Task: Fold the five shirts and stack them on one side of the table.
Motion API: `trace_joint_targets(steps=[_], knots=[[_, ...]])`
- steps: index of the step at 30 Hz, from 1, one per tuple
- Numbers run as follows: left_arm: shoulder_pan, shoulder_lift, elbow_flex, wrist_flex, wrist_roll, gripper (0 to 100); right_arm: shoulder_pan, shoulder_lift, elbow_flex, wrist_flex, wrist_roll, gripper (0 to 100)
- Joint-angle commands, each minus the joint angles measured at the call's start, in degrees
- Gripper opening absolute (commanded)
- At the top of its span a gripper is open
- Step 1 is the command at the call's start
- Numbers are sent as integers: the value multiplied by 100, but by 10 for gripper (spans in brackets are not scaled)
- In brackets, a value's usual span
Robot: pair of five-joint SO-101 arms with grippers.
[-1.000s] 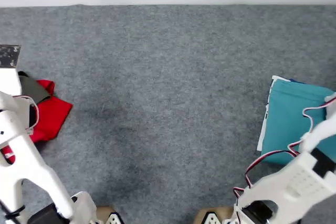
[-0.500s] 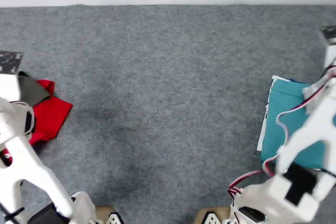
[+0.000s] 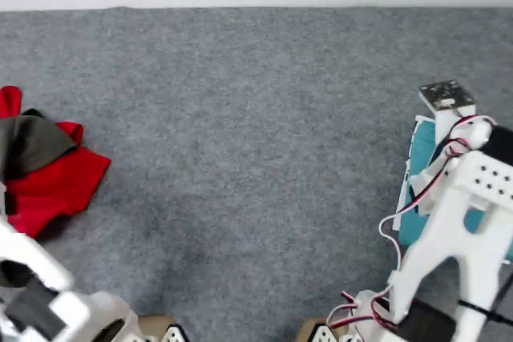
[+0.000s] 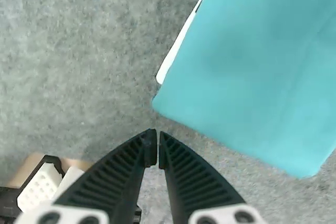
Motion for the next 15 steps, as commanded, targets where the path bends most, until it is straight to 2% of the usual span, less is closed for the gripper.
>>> trace_joint_targets(steps=[1, 4, 9, 15], knots=[[-35, 774, -734, -123, -44, 181, -57, -347, -9, 242, -290, 9], [-35, 1424, -1297, -123, 44, 164, -57, -400, 18, 242, -422, 9], [-26, 2022, -2176, -70, 281, 2, -48, -409, 18, 251, -545, 9], [0, 2057, -2862, 536, 325, 4, -48, -409, 18, 251, -730, 9]])
